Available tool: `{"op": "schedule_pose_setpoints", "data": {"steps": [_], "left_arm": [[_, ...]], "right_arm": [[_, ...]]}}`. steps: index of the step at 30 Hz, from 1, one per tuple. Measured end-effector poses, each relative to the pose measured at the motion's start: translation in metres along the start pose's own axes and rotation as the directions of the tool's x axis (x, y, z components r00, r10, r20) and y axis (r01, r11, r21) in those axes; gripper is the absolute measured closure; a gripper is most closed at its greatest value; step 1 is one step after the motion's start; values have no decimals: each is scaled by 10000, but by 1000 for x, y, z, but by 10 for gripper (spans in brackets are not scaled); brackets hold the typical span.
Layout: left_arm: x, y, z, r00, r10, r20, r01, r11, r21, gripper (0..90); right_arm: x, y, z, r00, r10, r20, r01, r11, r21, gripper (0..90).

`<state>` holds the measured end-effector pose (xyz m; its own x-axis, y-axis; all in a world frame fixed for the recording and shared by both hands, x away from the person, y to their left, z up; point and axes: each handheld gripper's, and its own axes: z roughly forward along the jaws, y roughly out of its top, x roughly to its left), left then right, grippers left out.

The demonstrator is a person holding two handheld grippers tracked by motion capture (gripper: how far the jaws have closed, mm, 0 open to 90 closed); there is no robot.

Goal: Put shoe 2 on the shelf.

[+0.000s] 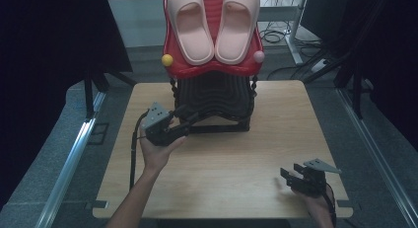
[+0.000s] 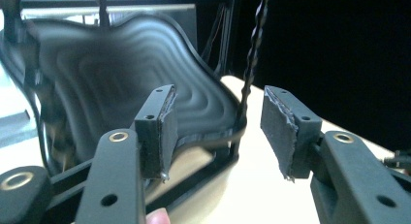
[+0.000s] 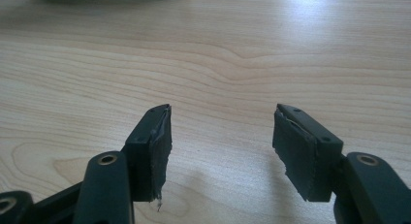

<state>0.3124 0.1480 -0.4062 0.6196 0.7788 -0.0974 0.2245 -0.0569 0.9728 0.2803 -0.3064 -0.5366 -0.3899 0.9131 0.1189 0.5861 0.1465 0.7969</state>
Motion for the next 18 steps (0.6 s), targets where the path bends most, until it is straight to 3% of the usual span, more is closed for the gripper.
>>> {"op": "schedule_pose_setpoints", "data": {"steps": [5,13,18], "left_arm": [[7,-29,-9,9988,-469,124,465,9984,311,467],[9,-73,-20,9975,-698,129,680,9920,1061,450],[12,-98,-28,9946,-1036,19,1025,9857,1337,441]], "right_arm": [[0,-1,1,10000,-35,7,35,10000,71,389],[0,-1,2,10000,-30,62,29,10000,65,388],[1,-1,2,9999,22,98,-22,10000,30,388]]}}
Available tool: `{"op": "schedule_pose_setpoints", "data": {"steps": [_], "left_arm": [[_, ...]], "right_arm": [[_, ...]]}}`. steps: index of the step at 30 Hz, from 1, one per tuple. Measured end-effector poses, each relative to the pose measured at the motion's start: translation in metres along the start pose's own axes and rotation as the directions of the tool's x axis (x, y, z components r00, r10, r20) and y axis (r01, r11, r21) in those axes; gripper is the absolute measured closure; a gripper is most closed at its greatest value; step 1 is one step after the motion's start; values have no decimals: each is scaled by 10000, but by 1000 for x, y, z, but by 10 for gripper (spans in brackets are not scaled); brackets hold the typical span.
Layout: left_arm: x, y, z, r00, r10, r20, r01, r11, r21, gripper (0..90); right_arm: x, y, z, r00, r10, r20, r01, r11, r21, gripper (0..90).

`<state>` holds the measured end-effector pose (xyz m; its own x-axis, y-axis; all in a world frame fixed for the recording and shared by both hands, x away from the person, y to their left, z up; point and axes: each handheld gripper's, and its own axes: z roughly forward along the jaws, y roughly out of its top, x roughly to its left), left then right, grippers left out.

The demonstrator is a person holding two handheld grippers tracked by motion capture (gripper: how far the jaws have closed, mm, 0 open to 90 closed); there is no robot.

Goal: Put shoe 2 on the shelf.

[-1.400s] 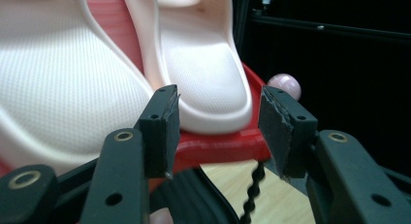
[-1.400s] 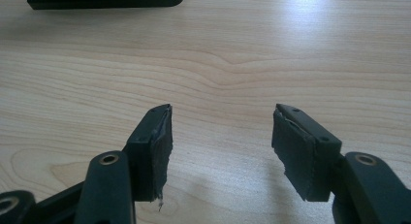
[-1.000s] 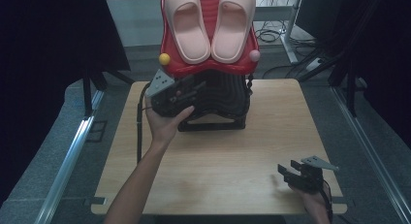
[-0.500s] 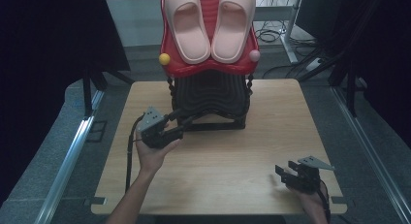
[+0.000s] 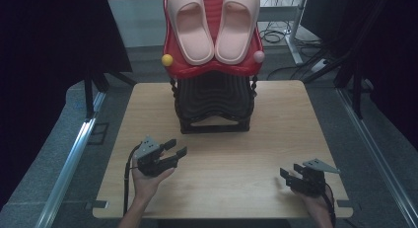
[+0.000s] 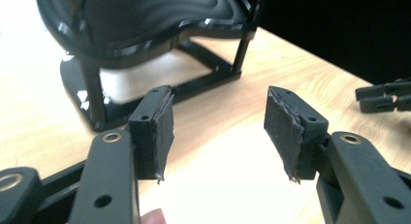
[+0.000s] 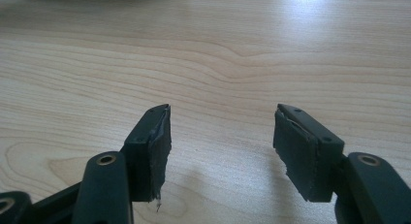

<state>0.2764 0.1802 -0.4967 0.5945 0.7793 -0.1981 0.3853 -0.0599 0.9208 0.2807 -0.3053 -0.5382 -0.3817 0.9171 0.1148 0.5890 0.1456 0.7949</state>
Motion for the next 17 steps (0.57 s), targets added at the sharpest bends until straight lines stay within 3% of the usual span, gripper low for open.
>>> {"op": "schedule_pose_setpoints", "data": {"steps": [6,17], "left_arm": [[3,-12,1,10000,-45,-58,48,9991,432,429],[2,-16,2,9998,-146,-98,151,9984,539,417]], "right_arm": [[0,0,1,10000,-69,25,69,10000,52,388],[-3,0,-3,9999,17,108,-16,9999,-110,387]]}}
